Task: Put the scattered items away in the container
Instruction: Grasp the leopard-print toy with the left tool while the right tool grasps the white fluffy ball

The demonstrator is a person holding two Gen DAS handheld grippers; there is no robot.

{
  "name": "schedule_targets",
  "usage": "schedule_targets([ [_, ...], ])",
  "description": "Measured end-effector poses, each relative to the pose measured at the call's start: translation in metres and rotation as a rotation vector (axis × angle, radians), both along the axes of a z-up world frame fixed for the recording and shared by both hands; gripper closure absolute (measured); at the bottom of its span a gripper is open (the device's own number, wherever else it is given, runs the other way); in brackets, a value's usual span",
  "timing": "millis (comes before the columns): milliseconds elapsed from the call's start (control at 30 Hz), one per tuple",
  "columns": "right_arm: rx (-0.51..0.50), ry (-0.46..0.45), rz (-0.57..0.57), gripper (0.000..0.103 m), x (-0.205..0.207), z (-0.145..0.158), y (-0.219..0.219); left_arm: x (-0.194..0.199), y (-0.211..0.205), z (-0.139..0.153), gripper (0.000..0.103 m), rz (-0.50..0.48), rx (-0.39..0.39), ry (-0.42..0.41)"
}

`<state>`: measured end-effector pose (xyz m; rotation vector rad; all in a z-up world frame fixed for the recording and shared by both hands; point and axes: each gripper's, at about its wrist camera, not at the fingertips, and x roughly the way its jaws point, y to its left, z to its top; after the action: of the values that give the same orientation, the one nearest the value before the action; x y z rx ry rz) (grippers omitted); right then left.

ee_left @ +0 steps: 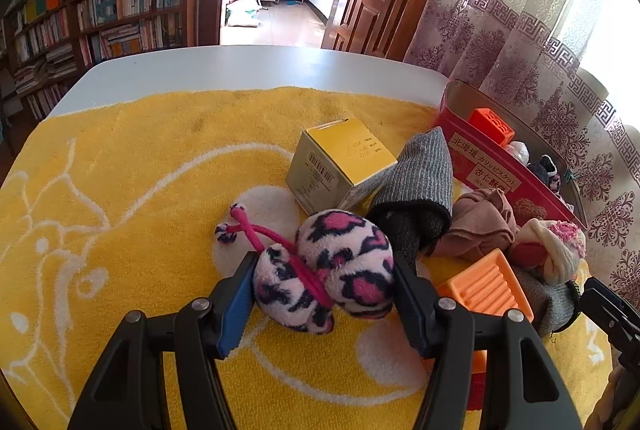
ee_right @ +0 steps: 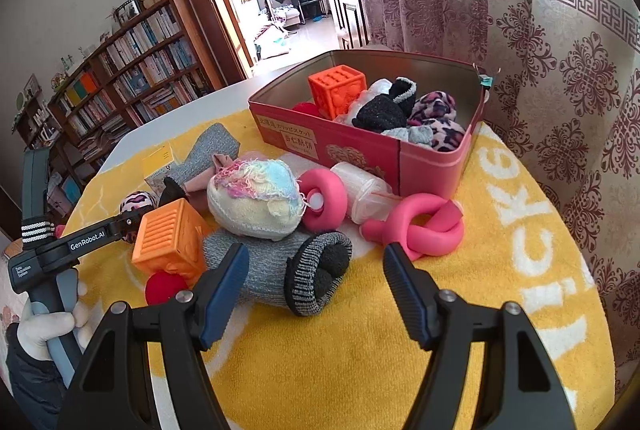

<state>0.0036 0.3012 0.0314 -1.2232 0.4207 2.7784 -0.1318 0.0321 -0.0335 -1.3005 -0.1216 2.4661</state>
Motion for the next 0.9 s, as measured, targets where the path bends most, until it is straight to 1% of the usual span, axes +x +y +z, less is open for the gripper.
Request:
schedule_targets([
  [267,0.044,0.016,0.044,0.03,-0.021,0.011,-0.016,0.003,-0.003,0.007,0.038,-0.003,0.021,0.018],
  [467,0.059,0.014,0.064,0.03,-0.037,0.013,-0.024,0.003,-0.007,0.01,0.038,0.008,0.039,0.025],
  [633,0.058,0.007,0.076,0.03,-0.046,0.01,-0.028,0.003,-0.008,0.008,0.038,0.019,0.025,0.024],
  [900,0.061,-0.036,0.105,0.03,-0.058,-0.006,-0.033,0.006,-0.004,0.01,0.038,0.012,-0.001,0.046],
])
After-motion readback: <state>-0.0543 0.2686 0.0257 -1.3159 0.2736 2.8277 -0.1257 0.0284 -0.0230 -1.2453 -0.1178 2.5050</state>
